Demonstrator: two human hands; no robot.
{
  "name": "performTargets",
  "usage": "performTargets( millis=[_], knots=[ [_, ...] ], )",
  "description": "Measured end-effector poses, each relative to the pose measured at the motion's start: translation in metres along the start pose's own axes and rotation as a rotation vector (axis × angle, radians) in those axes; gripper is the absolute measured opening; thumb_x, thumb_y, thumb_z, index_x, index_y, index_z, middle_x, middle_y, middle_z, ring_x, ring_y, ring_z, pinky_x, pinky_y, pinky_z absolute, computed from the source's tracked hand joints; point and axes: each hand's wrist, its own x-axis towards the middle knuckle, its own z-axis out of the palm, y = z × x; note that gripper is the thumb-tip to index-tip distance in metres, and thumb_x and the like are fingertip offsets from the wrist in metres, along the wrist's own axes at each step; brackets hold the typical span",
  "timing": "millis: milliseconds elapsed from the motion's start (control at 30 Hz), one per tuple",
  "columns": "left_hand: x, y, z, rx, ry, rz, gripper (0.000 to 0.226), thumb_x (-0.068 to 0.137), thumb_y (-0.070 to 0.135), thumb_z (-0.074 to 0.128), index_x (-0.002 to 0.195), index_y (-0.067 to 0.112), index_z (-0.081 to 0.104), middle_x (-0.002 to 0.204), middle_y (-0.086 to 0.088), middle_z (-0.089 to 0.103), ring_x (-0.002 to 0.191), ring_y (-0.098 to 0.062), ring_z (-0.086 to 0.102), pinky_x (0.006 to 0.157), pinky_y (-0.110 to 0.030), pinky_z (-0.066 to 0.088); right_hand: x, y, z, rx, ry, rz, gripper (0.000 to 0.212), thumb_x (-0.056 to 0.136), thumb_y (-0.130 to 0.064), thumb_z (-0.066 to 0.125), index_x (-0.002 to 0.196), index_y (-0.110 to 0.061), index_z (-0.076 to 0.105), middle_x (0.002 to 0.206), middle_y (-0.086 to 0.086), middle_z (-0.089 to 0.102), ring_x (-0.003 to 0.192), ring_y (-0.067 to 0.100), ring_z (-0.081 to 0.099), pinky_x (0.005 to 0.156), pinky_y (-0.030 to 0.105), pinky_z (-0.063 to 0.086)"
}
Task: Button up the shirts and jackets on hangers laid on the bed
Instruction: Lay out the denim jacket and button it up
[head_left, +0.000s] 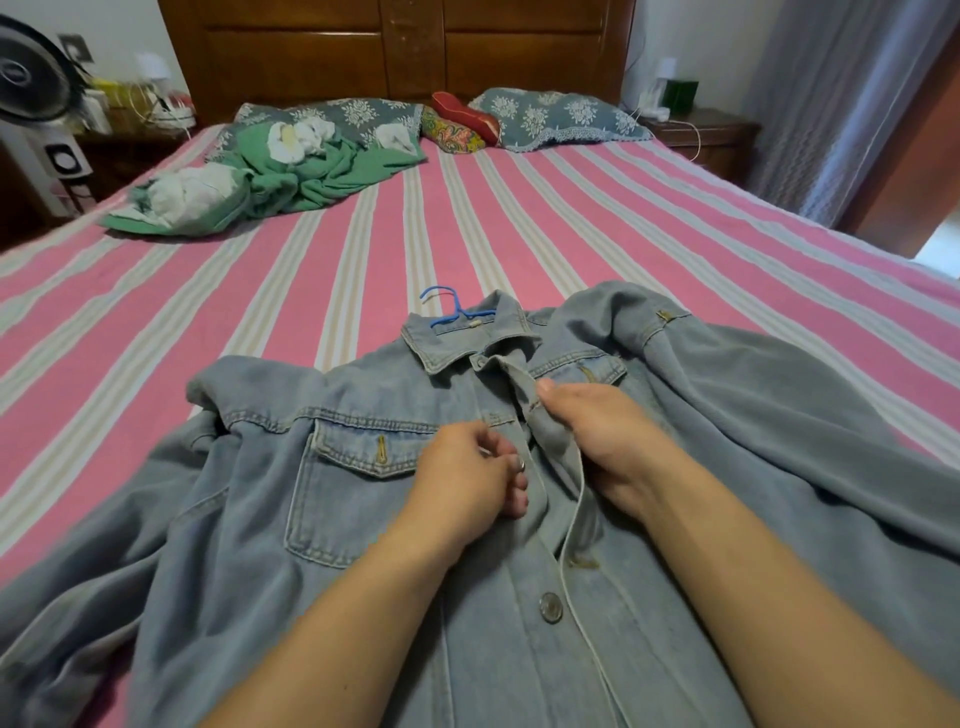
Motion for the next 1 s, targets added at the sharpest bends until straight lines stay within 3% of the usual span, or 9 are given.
performTargets(
  millis=[67,133,233,400,567,633,800,1000],
  knots=[
    [-0.001,0.003,-0.002,-0.217,-0.035,-0.090,0.014,0.096,-0.010,0.057,0.087,0.001,0.058,0.066,-0.014,0.061,0.048,-0.018,0.059,0.054,-0.028,0.058,-0.002,0.004,0.000,-0.230,-0.058,-0.038,0.031,0.091,-0.026,0.071,0.070,-0.007,0.061,0.069,0.017,0.057,0.064,0.024,0.052,0.068,0.035,0.045],
    [-0.003,0.004,-0.004,-0.292,-0.035,-0.112,0.013,0.093,-0.011,0.061,0.088,0.000,0.060,0.069,-0.015,0.060,0.049,-0.017,0.061,0.055,-0.026,0.059,-0.005,0.004,0.002,-0.523,-0.071,-0.091,0.011,0.086,-0.011,0.075,0.077,-0.014,0.068,0.068,-0.001,0.064,0.061,0.007,0.055,0.062,0.021,0.044],
    [-0.002,0.002,-0.003,-0.310,-0.004,-0.128,0.012,0.093,-0.012,0.060,0.089,-0.001,0.062,0.070,-0.015,0.060,0.048,-0.016,0.061,0.056,-0.027,0.059,-0.003,0.001,0.008,-0.774,0.087,-0.256,0.009,0.083,-0.011,0.068,0.081,-0.019,0.064,0.072,-0.007,0.063,0.061,0.003,0.052,0.059,0.018,0.039],
    [0.000,0.001,-0.001,-0.319,0.026,-0.117,0.013,0.093,-0.011,0.060,0.087,-0.001,0.065,0.067,-0.011,0.060,0.050,-0.017,0.061,0.058,-0.029,0.060,-0.003,-0.004,0.004,-0.594,0.210,-0.437,0.012,0.084,-0.009,0.067,0.082,-0.021,0.063,0.074,-0.002,0.066,0.064,0.006,0.053,0.064,0.026,0.045],
    [0.002,0.001,-0.002,-0.283,0.026,-0.114,0.011,0.093,-0.009,0.062,0.086,-0.001,0.066,0.061,-0.008,0.063,0.049,-0.016,0.062,0.056,-0.026,0.061,-0.010,-0.013,-0.004,-0.504,0.222,-0.560,0.011,0.091,-0.009,0.067,0.090,-0.019,0.068,0.078,-0.008,0.065,0.068,-0.003,0.055,0.066,0.012,0.043],
    [0.002,0.000,-0.002,-0.276,0.028,-0.105,0.012,0.094,-0.009,0.061,0.087,0.000,0.065,0.065,-0.009,0.062,0.050,-0.017,0.061,0.058,-0.028,0.061,-0.010,-0.012,-0.003,-0.527,0.158,-0.559,0.016,0.093,-0.007,0.065,0.089,-0.023,0.066,0.080,-0.010,0.065,0.070,-0.004,0.055,0.069,0.010,0.042],
    [0.003,-0.001,-0.002,-0.270,0.030,-0.090,0.013,0.095,-0.008,0.059,0.088,0.002,0.062,0.072,-0.013,0.060,0.052,-0.019,0.061,0.061,-0.031,0.061,-0.005,-0.004,0.004,-0.660,0.053,-0.556,0.026,0.093,-0.007,0.064,0.085,-0.031,0.061,0.080,-0.013,0.063,0.075,-0.002,0.056,0.075,0.020,0.045],
    [0.003,-0.001,-0.003,-0.273,0.017,-0.087,0.012,0.095,-0.007,0.059,0.089,0.001,0.064,0.075,-0.014,0.062,0.054,-0.019,0.063,0.065,-0.033,0.062,-0.010,-0.012,0.004,-0.319,-0.013,-0.455,0.024,0.099,0.001,0.054,0.090,-0.020,0.062,0.080,-0.005,0.062,0.072,0.002,0.055,0.069,0.013,0.046]
  ],
)
